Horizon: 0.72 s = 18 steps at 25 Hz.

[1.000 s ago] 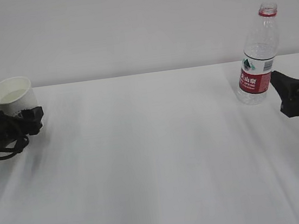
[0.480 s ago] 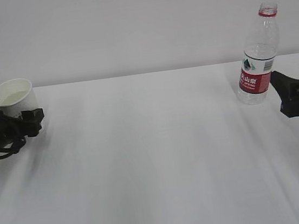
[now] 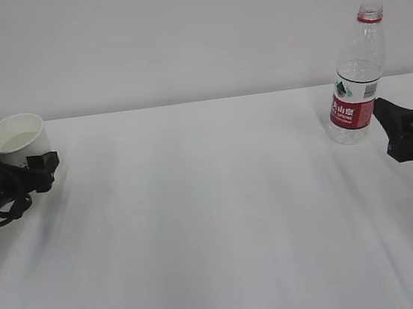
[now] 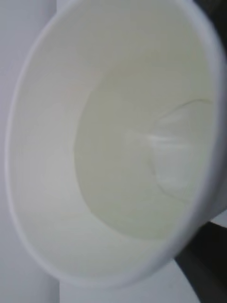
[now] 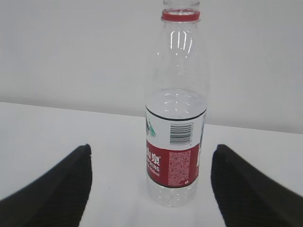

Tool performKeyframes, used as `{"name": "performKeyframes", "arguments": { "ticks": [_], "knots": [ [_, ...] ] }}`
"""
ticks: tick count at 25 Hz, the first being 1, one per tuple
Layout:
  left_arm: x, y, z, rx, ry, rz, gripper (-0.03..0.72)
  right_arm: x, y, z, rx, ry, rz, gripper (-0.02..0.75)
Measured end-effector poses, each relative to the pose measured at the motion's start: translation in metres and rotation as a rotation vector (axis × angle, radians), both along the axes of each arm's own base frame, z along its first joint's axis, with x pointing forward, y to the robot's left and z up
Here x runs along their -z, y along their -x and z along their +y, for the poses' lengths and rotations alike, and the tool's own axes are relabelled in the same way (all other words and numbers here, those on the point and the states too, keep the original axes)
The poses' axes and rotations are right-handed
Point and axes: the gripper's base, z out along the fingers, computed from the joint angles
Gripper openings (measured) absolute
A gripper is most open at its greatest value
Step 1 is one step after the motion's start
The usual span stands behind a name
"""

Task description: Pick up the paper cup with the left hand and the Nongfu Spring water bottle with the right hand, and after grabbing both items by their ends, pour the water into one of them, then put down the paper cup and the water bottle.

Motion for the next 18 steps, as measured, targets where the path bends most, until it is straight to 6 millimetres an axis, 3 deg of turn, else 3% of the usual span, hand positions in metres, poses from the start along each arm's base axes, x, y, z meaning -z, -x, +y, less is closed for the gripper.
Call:
{"name": "performKeyframes", "arguments": {
  "ticks": [10, 18],
  "knots": [
    [-0.003, 0.002, 0.000, 0.002, 0.010, -0.048, 0.692, 0.000, 0.000, 0.000, -0.001, 0.000, 0.000, 0.589],
    [0.006, 0.024, 0.000, 0.004, 0.016, -0.015, 0.691, 0.000, 0.000, 0.000, -0.004, 0.001, 0.000, 0.588]
  ]
}}
